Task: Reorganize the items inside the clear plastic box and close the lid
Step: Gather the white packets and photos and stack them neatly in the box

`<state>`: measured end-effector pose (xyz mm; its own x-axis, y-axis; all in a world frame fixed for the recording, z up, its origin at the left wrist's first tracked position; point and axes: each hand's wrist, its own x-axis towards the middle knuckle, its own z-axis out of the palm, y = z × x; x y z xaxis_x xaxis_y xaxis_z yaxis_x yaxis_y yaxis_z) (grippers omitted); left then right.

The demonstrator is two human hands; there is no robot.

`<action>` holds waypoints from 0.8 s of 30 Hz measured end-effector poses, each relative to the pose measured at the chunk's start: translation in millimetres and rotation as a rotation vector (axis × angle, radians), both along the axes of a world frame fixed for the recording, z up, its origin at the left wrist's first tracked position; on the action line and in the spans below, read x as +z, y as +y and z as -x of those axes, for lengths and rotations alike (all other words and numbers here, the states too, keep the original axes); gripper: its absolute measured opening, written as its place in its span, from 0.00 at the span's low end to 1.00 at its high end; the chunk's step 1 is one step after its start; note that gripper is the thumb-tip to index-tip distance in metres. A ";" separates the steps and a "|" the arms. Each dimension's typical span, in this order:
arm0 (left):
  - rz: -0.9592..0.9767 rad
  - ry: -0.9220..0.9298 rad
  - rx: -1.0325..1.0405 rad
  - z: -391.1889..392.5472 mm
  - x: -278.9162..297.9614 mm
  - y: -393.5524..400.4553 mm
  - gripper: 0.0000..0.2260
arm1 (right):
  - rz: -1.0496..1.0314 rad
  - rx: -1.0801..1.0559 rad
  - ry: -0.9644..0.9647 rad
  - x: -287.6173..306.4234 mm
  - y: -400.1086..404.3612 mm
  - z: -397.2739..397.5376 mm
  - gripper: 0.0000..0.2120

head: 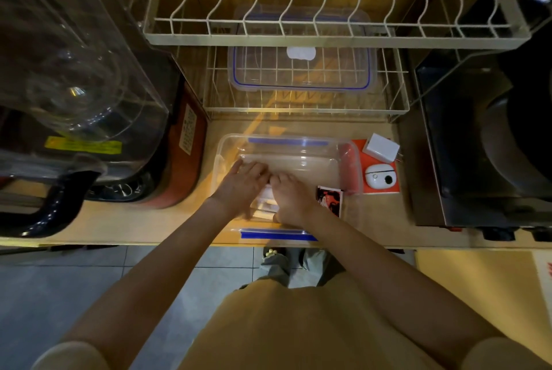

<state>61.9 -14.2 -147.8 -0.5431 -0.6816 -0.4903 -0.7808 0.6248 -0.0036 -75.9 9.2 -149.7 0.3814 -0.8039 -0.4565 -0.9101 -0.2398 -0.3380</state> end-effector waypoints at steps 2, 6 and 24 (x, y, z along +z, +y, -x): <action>0.019 0.015 0.005 1.0 0.8 1.4 0.41 | -0.033 -0.004 -0.023 2.5 -0.7 4.0 0.30; 0.045 -0.003 0.012 7.5 1.9 2.7 0.33 | -0.068 0.023 -0.036 5.1 -1.1 10.4 0.32; -0.054 0.091 0.164 23.5 -1.1 1.8 0.14 | -0.370 -0.927 -0.853 65.1 -6.7 72.7 0.14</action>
<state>38.3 -12.3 -148.9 -0.4705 -0.7387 -0.4827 -0.8679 0.4862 0.1019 -148.6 2.5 -84.5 0.0347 -0.8019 -0.5964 -0.1541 0.5853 -0.7960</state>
